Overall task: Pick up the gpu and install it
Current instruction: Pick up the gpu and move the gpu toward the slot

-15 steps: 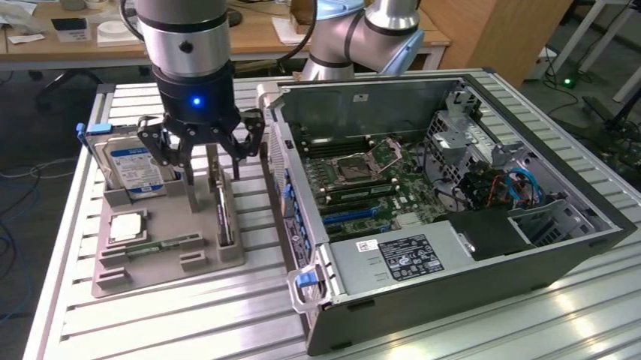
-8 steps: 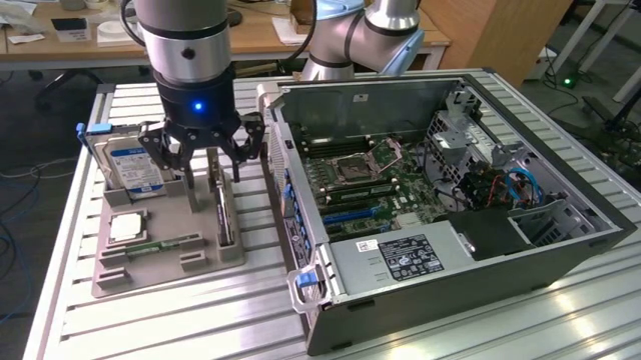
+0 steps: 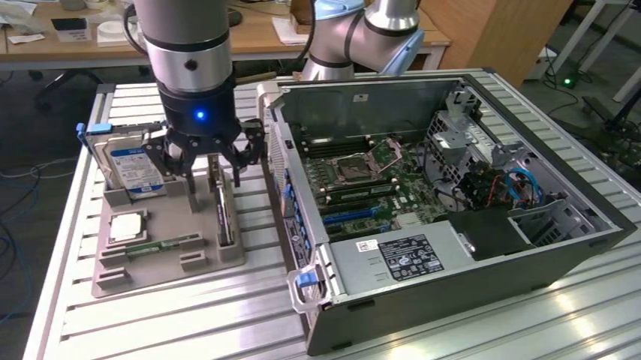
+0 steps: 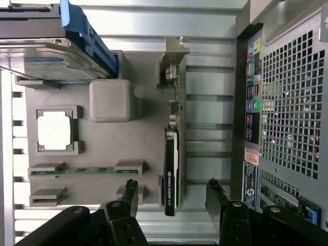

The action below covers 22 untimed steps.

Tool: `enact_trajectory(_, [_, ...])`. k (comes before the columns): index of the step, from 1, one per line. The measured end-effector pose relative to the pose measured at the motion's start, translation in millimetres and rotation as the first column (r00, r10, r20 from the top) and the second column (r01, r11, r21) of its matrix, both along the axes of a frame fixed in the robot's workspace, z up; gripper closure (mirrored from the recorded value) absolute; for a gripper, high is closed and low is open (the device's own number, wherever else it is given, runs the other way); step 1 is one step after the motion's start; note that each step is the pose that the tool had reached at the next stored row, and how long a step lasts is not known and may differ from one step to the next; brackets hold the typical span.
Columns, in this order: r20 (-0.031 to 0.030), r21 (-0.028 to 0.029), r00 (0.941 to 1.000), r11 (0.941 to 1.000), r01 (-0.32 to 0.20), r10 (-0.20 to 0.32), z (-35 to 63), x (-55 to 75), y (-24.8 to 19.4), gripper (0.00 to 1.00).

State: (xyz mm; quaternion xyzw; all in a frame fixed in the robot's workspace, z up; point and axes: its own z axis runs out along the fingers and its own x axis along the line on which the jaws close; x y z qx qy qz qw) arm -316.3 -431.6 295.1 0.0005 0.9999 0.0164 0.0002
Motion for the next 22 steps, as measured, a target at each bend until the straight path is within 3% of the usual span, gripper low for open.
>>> enact_trajectory(8, [0.0001,-0.0044,1.0000,1.0000,-0.001,0.001,-9.9,0.0,8.1,0.35])
enact_trajectory(22, [-0.0022,-0.0053,1.0000,1.0000,-0.007,0.007,-34.8,-0.1,8.3,0.35])
